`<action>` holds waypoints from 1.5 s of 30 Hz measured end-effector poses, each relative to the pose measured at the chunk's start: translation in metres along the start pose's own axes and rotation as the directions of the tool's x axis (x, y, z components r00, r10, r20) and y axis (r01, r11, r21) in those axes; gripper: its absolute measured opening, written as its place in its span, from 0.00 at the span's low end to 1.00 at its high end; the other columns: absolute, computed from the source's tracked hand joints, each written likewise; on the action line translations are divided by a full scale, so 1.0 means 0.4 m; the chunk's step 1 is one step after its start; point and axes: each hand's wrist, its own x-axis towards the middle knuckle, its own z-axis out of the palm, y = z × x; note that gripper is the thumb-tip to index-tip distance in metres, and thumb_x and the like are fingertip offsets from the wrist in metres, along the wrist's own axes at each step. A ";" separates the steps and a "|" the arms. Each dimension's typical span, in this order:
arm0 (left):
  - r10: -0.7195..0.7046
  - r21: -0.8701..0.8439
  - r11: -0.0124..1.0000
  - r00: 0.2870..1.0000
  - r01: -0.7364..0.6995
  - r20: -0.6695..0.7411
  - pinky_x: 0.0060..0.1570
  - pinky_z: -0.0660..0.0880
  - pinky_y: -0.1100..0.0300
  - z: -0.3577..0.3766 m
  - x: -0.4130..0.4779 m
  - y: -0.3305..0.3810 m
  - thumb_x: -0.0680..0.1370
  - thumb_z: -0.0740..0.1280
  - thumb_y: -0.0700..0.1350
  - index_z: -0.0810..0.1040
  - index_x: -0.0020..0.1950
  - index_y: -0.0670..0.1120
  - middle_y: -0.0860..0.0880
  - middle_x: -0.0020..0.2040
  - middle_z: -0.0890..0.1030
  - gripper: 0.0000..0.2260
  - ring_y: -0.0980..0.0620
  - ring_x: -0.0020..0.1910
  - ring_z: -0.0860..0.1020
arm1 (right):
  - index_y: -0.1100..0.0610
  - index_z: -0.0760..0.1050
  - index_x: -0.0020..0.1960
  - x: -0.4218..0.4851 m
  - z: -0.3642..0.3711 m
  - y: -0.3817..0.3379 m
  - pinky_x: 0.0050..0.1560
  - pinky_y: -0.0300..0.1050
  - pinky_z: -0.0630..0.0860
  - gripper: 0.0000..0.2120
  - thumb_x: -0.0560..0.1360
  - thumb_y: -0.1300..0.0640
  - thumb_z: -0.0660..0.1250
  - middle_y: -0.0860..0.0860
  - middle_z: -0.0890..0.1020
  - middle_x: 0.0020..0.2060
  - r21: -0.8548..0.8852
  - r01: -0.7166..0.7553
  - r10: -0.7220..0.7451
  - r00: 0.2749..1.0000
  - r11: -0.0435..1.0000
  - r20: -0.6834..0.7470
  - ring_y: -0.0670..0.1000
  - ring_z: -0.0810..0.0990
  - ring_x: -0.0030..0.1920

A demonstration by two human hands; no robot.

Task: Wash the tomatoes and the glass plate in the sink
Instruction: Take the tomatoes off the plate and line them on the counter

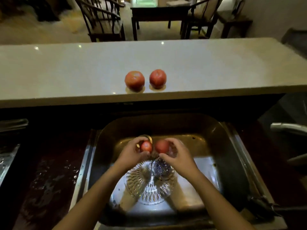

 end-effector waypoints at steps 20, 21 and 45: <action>0.501 0.581 0.737 0.856 -0.345 -0.126 0.56 0.67 0.53 -0.123 0.051 0.620 0.76 0.67 0.51 0.71 0.64 0.49 0.46 0.59 0.77 0.18 0.47 0.58 0.71 | 0.52 0.71 0.62 0.126 -0.340 -0.354 0.48 0.38 0.71 0.23 0.69 0.55 0.73 0.48 0.76 0.55 0.029 0.029 -0.010 0.847 0.999 -0.532 0.45 0.72 0.50; 0.490 0.619 0.716 0.864 -0.323 -0.116 0.57 0.65 0.52 -0.117 0.072 0.624 0.76 0.66 0.51 0.71 0.64 0.49 0.46 0.59 0.77 0.18 0.46 0.59 0.70 | 0.53 0.72 0.61 0.142 -0.340 -0.345 0.49 0.39 0.72 0.22 0.69 0.55 0.73 0.50 0.76 0.56 0.028 0.009 0.007 0.846 1.000 -0.534 0.47 0.73 0.50; 0.462 0.795 0.551 0.886 -0.254 -0.037 0.57 0.62 0.51 -0.088 0.206 0.574 0.77 0.61 0.55 0.74 0.62 0.46 0.44 0.58 0.78 0.18 0.45 0.60 0.69 | 0.53 0.72 0.64 0.218 -0.336 -0.290 0.58 0.49 0.67 0.23 0.72 0.47 0.68 0.54 0.76 0.59 -0.208 -0.098 -0.022 0.861 0.973 -0.509 0.56 0.66 0.62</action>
